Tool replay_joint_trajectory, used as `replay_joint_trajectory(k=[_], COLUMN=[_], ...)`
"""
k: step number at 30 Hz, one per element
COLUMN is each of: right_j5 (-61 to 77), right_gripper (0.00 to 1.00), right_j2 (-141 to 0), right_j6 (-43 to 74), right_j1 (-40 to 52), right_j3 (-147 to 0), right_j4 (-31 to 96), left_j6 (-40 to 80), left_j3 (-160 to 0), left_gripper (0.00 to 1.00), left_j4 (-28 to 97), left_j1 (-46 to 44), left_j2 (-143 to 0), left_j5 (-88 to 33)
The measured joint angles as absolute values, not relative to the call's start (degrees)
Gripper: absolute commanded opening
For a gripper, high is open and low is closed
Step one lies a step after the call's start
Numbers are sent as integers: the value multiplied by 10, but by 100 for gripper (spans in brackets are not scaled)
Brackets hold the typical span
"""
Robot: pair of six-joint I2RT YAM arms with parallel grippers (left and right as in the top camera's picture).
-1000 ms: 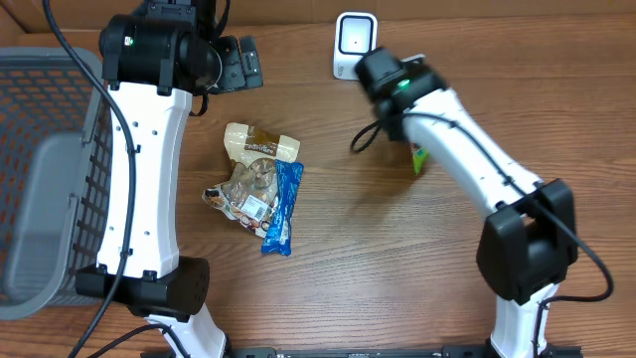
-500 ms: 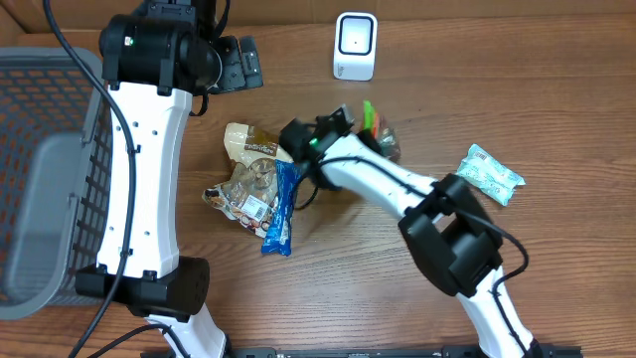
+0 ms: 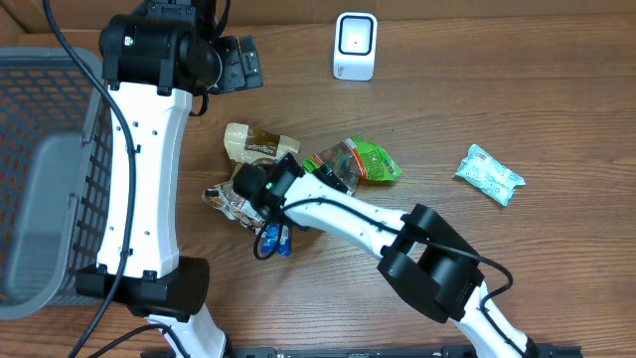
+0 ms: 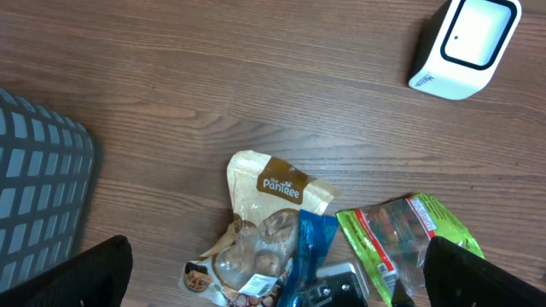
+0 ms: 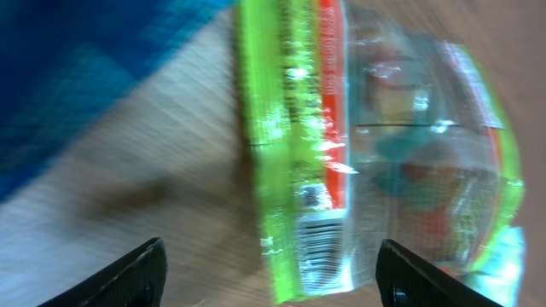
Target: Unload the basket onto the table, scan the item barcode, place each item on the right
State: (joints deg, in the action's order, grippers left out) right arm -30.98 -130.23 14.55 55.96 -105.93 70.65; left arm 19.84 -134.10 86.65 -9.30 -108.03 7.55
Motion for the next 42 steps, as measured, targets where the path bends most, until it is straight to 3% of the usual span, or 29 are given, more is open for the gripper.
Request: replay_joint_trajectory(k=[5, 6, 9, 12, 18, 26, 33, 42], right_j5=[-206, -185, -114, -34, 133, 251, 282, 302], right_gripper=[70, 63, 24, 4, 4, 6, 31, 50], right_j2=[-1300, -1296, -1277, -1254, -1246, -1246, -1246, -1246], right_j6=[134, 133, 128, 126, 94, 72, 121, 101], right_j1=[519, 505, 449, 378, 254, 242, 247, 219], right_j3=[-1133, -1145, -1171, -1182, -1162, -1015, -923, -939], right_j4=[729, 731, 731, 729, 715, 634, 571, 632], left_j6=[198, 198, 198, 198, 198, 198, 198, 198], left_j3=[-1341, -1341, -1341, -1341, -1341, -1341, -1341, -1341], left_gripper=[100, 100, 100, 100, 100, 100, 100, 100], left_j4=[867, 867, 867, 866, 867, 867, 867, 867], left_j1=[-93, -93, -93, -93, -93, -93, -93, -93], left_j2=[-1080, -1080, -1080, -1080, -1080, -1080, -1080, -1080], left_j5=[75, 75, 75, 75, 75, 75, 75, 75])
